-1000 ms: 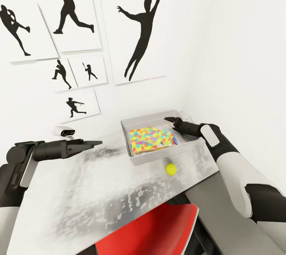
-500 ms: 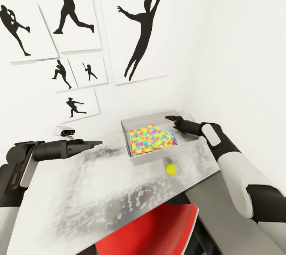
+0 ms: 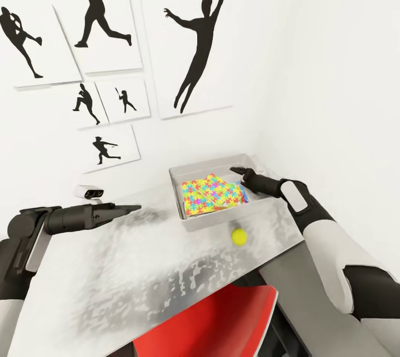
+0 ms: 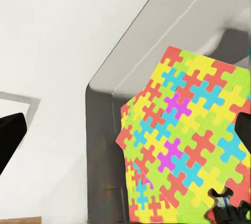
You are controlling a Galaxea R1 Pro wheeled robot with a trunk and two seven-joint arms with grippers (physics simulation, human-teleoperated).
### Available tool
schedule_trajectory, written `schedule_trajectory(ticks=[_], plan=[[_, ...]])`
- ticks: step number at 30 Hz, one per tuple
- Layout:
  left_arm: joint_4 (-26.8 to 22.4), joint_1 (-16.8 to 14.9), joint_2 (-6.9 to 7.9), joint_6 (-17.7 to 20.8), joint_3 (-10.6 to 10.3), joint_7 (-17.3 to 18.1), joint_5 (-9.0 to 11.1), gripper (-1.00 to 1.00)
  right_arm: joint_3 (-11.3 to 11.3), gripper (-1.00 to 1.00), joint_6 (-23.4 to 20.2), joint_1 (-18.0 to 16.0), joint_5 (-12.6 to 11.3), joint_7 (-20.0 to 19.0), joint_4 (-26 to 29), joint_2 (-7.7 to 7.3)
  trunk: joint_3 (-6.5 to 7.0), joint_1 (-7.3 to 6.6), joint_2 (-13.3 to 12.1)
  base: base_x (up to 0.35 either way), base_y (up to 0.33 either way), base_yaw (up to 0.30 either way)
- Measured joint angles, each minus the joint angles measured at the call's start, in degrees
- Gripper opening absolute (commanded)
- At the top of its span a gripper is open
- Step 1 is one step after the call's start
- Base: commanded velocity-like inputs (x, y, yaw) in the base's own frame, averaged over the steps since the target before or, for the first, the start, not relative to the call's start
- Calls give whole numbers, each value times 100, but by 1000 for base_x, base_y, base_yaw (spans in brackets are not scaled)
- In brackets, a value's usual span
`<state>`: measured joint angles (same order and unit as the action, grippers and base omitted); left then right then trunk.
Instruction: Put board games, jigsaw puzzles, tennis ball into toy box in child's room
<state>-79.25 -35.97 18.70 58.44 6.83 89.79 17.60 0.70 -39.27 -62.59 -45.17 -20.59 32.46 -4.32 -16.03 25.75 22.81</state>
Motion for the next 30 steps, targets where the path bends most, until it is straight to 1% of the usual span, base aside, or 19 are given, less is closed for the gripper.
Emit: schedule_trajectory(ticks=[3,5,10,17,30], plan=[[11,96,72,6,20,0,6,100,-31,100,-28,97,41,-10,16,2,0,0,0,0,0,0],[13,160,94,4,24,0,10,100,-37,100,-35,162,49,-12,22,2,0,0,0,0,0,0],[15,178,126,8,29,0,14,100,-45,100,-51,324,59,-21,40,3,0,0,0,0,0,0],[16,188,139,2,30,0,9,100,-52,100,-56,338,59,-31,49,3,15,0,1,0,0,-5],[17,190,140,1,30,0,9,100,-54,100,-69,340,58,-53,83,-11,124,0,1,0,0,-65]])
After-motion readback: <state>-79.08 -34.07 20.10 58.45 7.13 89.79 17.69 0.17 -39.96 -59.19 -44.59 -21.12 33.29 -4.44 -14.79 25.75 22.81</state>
